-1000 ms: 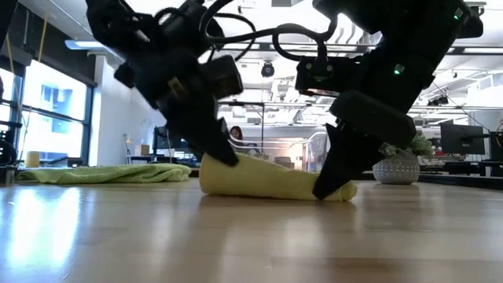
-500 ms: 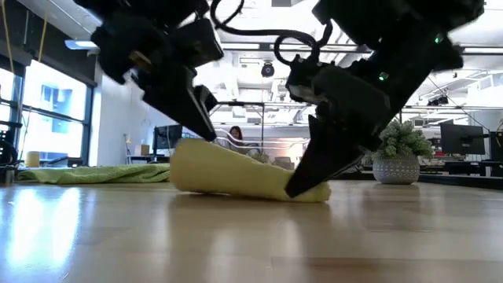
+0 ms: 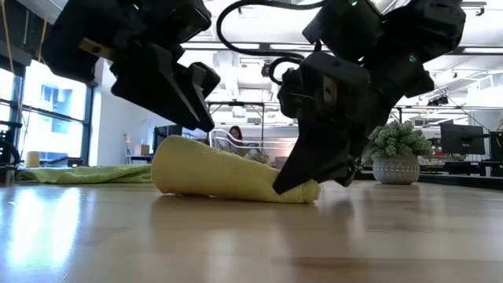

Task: Roll microfiber towels into tight, uniform cylinder then place into a basket
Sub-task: Roll the yellow microfiber towel

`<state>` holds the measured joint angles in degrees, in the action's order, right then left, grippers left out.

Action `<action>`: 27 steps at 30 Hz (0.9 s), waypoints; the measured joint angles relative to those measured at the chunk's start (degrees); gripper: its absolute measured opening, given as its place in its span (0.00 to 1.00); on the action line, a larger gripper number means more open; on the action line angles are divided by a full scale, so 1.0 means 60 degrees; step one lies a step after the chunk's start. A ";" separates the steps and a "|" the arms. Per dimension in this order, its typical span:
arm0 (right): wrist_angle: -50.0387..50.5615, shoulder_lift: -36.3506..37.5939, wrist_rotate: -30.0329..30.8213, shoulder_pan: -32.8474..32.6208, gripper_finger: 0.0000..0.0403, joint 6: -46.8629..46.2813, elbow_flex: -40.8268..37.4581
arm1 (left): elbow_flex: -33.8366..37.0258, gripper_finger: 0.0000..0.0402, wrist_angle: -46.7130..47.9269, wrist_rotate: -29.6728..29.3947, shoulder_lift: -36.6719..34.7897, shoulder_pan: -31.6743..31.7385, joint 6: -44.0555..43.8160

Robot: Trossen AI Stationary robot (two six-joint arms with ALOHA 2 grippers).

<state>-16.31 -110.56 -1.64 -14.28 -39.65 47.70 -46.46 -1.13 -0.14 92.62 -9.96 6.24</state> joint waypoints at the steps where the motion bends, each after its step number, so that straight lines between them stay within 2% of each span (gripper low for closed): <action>1: -0.0019 0.0000 -0.0081 0.0028 0.02 -0.0079 -0.0006 | 0.0000 0.29 -0.0005 -0.0146 0.0001 -0.0006 0.0000; 5: -0.0234 -0.0026 -0.0332 0.0115 0.02 -0.0099 -0.0015 | 0.0000 0.34 -0.0107 -0.0587 0.0290 0.0117 -0.0016; 9: -0.0413 -0.0033 -0.0578 0.0193 0.02 -0.0205 -0.0020 | 0.0007 0.36 -0.0241 -0.0091 0.0953 0.0240 -0.0462; 12: -0.0482 -0.0040 -0.0677 0.0249 0.02 -0.0380 -0.0015 | -0.0009 0.35 -0.0291 0.0411 0.1376 0.0237 -0.0996; 19: -0.0687 -0.0047 -0.1402 0.0681 0.03 -0.0209 -0.0007 | -0.0018 0.29 -0.0309 0.0601 0.1592 0.0237 -0.2238; 24: -0.0648 0.0057 -0.1835 0.0902 0.16 0.0848 -0.0002 | -0.0018 0.23 -0.0210 0.0388 0.1592 0.0229 -0.2378; 27: -0.0156 0.0426 -0.2522 0.1120 0.26 0.1602 0.0022 | -0.0025 0.20 -0.0158 0.0365 0.1614 0.0229 -0.2663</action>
<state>-17.25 -108.01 -16.77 -7.56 -30.04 47.83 -46.61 -2.07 2.05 102.30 -8.58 -9.74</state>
